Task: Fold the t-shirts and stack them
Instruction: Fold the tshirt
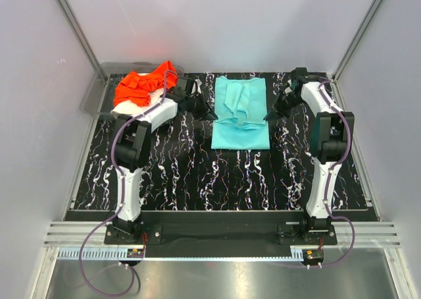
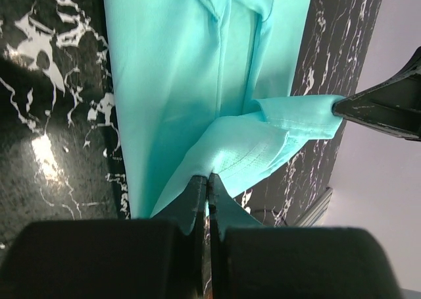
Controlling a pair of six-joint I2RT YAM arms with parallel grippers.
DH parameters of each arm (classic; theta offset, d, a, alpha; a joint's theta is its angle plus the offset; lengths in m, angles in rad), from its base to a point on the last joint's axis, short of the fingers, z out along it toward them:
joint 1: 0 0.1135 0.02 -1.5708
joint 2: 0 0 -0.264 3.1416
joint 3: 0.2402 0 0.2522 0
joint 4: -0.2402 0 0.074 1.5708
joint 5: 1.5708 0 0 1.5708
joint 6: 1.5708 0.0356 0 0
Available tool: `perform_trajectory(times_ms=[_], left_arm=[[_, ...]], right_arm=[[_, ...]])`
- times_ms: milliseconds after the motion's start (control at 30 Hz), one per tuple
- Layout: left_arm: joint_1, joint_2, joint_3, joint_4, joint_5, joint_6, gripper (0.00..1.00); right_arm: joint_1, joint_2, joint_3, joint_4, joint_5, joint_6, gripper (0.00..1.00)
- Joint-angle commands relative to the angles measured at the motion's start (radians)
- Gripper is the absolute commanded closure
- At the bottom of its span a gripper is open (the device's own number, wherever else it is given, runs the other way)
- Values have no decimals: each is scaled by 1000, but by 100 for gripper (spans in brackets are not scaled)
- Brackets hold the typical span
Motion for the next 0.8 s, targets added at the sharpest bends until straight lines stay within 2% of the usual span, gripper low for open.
perform_trajectory(times_ms=[0,600,667,700,767], left_arm=[[10,24,67,51,46,-13,100],[41,192,231,108,99,-81,98],[45,215,250,107,96,-84,93],[51,223,262,104,92,-84,91],[61,244,276,96,64,-75,78]], right_arm=[[-19,13,61,-12,-37,-16,100],[-63,188,237,-18,-122,8,99],[-66,231,287,-18,-142,13,97],[-68,249,336,-20,-146,20,91],[-82,315,396,-23,-152,30,88]])
